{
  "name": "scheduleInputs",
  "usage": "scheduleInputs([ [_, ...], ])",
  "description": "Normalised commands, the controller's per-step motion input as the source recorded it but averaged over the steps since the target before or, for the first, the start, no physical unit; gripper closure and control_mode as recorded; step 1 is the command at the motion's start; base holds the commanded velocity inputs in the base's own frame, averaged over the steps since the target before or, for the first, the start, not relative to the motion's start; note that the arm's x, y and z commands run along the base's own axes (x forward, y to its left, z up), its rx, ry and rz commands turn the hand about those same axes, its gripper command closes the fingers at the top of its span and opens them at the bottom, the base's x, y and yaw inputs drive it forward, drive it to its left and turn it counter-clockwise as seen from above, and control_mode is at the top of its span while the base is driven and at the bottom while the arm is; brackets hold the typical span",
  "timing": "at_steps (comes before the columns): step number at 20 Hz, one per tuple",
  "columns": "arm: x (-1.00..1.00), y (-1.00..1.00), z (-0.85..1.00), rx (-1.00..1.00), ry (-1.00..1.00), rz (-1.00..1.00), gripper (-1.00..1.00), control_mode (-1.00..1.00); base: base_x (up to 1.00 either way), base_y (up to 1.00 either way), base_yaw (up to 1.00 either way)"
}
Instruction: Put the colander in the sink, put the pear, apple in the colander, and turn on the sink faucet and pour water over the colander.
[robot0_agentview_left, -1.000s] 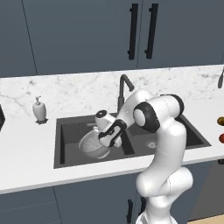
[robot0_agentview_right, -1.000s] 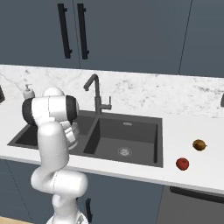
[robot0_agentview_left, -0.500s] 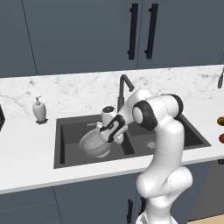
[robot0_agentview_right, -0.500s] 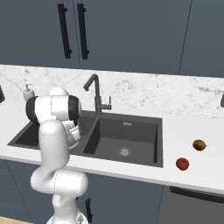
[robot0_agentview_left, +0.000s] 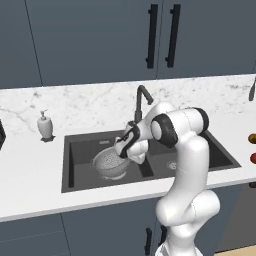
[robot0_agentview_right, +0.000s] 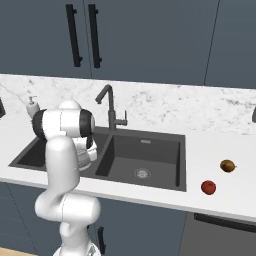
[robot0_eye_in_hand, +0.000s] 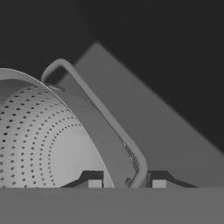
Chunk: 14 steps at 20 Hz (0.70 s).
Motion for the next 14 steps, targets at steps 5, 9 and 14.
scheduleInputs([
  [5, 0.00, 0.31, -0.21, 0.04, 0.00, 0.00, -1.00, -1.00, 0.00, 0.00, 0.00],
  [9, -0.05, 0.33, -0.10, 0.00, 0.00, 0.00, -1.00, -1.00, 0.00, 0.00, 0.00],
  [14, -0.24, 0.33, 0.00, -0.01, -0.01, -0.03, -1.00, -1.00, 0.00, 0.00, 0.00],
])
